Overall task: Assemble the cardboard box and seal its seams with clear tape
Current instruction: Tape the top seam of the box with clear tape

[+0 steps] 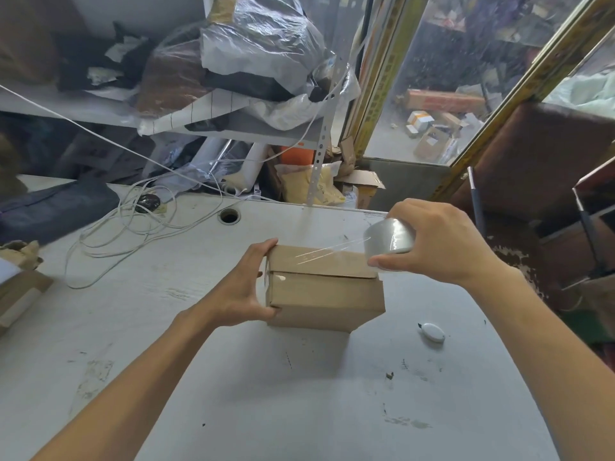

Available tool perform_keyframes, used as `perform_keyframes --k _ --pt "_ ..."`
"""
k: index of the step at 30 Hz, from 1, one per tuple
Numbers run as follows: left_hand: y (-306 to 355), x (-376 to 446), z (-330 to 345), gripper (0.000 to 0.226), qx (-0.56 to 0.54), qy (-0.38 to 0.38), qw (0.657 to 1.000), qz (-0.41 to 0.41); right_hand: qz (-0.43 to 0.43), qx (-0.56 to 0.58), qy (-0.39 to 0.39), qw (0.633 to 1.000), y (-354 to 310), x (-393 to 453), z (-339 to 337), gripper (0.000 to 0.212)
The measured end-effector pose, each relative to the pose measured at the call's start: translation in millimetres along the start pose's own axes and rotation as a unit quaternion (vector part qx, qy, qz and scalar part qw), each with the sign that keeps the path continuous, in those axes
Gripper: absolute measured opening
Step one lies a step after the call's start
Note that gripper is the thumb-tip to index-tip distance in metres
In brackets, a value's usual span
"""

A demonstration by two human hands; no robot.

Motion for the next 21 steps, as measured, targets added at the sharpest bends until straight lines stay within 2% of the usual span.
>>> perform_keyframes --k 10,21 --pt "-3 -14 -1 0.114 -0.033 0.007 0.999 -0.022 0.015 0.008 -0.025 1.0 1 -2 12 0.081" --pt "0 -13 1 0.104 -0.054 0.018 0.998 -0.003 0.018 -0.002 -0.03 0.999 1 -3 13 0.079"
Point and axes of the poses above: each hand's wrist, its own x-axis towards the middle knuckle, its own z-axis out of the palm, y = z × x, the point moved 6 cm from there along x, towards the middle knuckle, and after that the axes turned 5 degrees about -y, right-handed, at the moved point
